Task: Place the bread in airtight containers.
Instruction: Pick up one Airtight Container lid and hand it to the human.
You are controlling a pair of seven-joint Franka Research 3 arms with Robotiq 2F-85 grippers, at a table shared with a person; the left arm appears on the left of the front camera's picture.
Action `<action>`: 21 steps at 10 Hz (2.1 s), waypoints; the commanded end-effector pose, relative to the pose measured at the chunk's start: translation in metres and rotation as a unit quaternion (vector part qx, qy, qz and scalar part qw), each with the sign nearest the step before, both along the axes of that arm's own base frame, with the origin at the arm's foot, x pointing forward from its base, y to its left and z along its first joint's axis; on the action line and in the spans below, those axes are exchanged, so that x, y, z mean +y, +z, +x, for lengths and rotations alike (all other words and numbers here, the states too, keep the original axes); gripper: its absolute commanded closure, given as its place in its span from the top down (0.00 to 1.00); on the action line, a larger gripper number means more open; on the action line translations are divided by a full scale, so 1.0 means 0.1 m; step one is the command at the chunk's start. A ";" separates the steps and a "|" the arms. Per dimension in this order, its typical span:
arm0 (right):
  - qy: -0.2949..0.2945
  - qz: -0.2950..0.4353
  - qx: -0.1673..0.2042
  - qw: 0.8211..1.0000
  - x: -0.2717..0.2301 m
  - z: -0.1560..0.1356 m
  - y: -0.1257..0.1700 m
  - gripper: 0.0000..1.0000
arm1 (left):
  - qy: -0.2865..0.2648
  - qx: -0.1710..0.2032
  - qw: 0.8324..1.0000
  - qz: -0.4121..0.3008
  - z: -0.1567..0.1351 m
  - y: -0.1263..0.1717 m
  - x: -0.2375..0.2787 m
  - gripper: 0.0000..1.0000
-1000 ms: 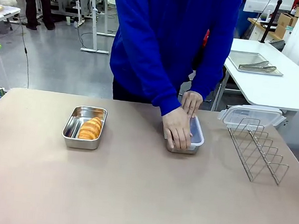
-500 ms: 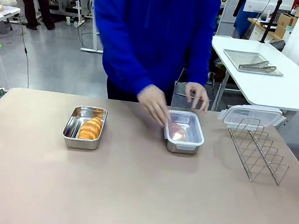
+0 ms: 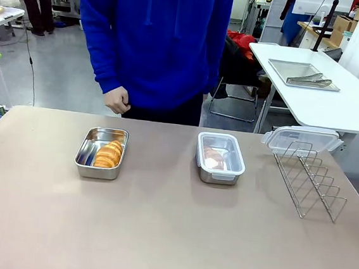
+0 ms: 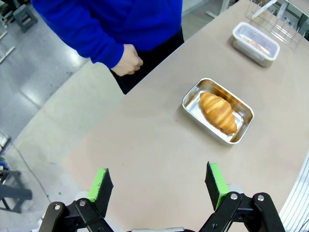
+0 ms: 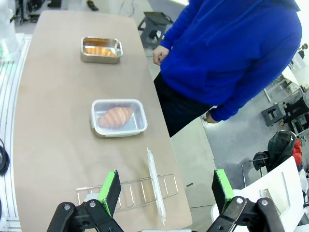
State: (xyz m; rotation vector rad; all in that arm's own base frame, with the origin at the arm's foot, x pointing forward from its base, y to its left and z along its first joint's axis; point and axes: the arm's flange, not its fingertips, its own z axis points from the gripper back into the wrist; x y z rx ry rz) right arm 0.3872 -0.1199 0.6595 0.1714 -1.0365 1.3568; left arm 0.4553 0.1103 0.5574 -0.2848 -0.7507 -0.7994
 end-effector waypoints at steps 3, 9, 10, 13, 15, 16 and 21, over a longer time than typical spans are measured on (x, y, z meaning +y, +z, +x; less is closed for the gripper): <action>0.004 0.004 -0.005 1.000 0.00 -0.01 0.01 1.00 | -0.006 0.000 1.000 0.008 -0.01 0.01 0.00 1.00; 0.004 0.004 -0.005 1.000 0.00 -0.01 0.01 1.00 | 0.000 0.000 1.000 0.000 0.00 0.00 0.00 1.00; 0.004 0.004 -0.005 1.000 0.00 -0.01 0.01 1.00 | 0.019 0.038 0.999 -0.008 0.07 0.08 -0.25 1.00; 0.004 0.004 -0.005 1.000 0.00 -0.01 0.01 1.00 | 0.083 0.151 0.985 0.025 0.28 0.07 -1.06 1.00; 0.004 0.004 -0.005 1.000 0.00 -0.01 0.01 1.00 | 0.116 0.225 0.965 0.069 0.51 -0.05 -1.70 1.00; 0.004 0.004 -0.005 1.000 0.00 -0.01 0.01 1.00 | 0.130 0.245 0.956 0.091 0.60 -0.13 -1.98 1.00; 0.004 0.004 -0.005 1.000 0.00 -0.01 0.01 1.00 | 0.235 0.289 0.909 0.186 0.88 -1.03 -2.85 1.00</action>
